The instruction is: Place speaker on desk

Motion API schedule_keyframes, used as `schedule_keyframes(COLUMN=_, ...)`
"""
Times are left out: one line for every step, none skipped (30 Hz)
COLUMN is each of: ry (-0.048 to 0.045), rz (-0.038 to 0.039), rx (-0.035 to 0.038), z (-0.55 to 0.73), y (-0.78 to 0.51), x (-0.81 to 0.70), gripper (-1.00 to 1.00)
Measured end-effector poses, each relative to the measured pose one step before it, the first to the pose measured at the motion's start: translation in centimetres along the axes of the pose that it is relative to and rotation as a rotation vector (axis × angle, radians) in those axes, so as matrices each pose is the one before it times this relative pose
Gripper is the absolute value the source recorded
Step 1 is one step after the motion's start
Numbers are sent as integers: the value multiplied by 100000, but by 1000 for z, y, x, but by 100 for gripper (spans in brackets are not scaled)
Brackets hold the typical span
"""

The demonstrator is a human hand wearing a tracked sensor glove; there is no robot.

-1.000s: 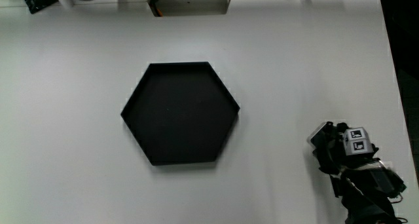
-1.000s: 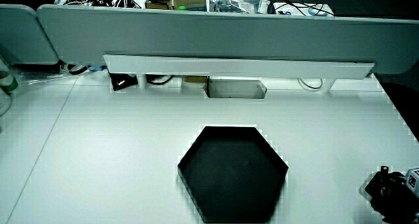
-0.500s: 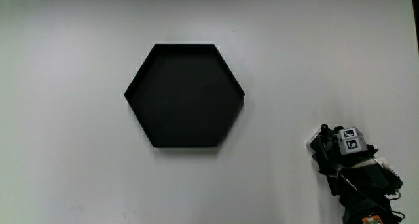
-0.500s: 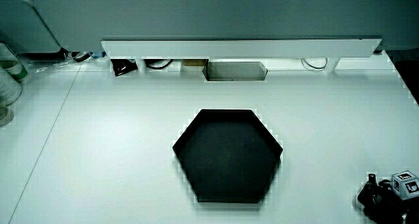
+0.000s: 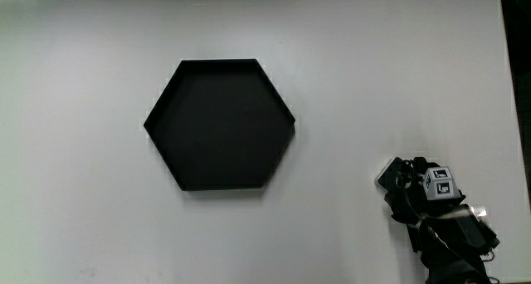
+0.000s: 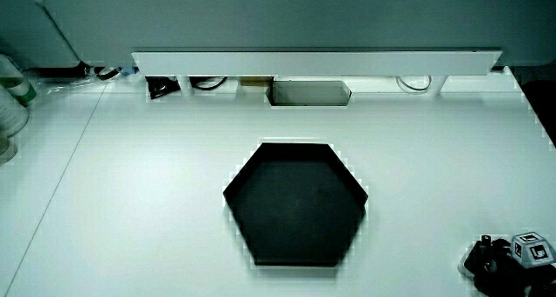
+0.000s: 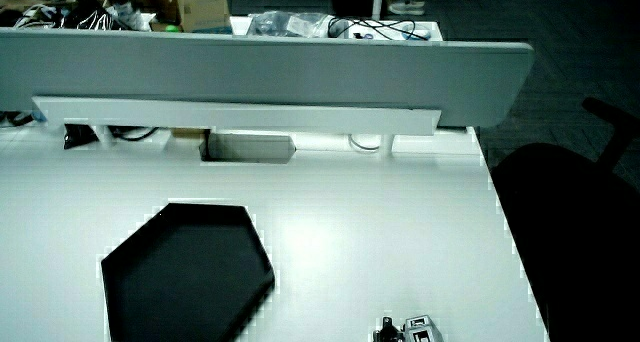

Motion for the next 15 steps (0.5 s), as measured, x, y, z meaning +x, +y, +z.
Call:
schedule_keyframes(ry=5291, rz=3533, rx=2542, z=94, y=-691, x=48, gripper=-90)
schedule_keyframes(ry=1621, rz=1078, rx=3404, z=-22, y=-557, x=-19, gripper=-100)
schedule_keyframes(ry=989, rz=-569, rx=-905, z=-475, y=-103, x=139, gripper=-100)
schedule_keyframes(ry=3421, rz=-670, rx=2791, z=-443, y=-108, x=277, gripper=-100)
schedule_keyframes(ry=1449, rz=-526, rx=471, z=-747, y=29, x=406, gripper=-100)
schedule_keyframes(ry=3678, rz=-803, rx=764, z=-374, y=-330, x=376, gripper=-100)
schedule_keyframes(ry=3997, rz=386, rx=3101, z=-249, y=-421, x=362, gripper=-100)
schedule_keyframes(ry=1969, rz=1035, rx=1553, z=-41, y=-622, x=192, gripper=-100)
schedule_keyframes(ry=1969, rz=1034, rx=1552, z=-27, y=-624, x=186, gripper=-100)
schedule_keyframes(ry=4090, rz=2106, rx=3526, z=-29, y=-476, x=267, gripper=-100)
schedule_keyframes(ry=2362, rz=589, rx=3370, z=1021, y=-1136, x=-280, gripper=-100)
schedule_keyframes(ry=255, rz=134, rx=2252, z=89, y=-420, x=67, gripper=-100)
schedule_keyframes(ry=255, rz=134, rx=2252, z=99, y=-418, x=66, gripper=-100)
schedule_keyframes(ry=1650, rz=1247, rx=331, z=250, y=-416, x=-36, gripper=-100)
schedule_keyframes(ry=-497, rz=-2644, rx=-185, z=-579, y=85, x=429, gripper=-100)
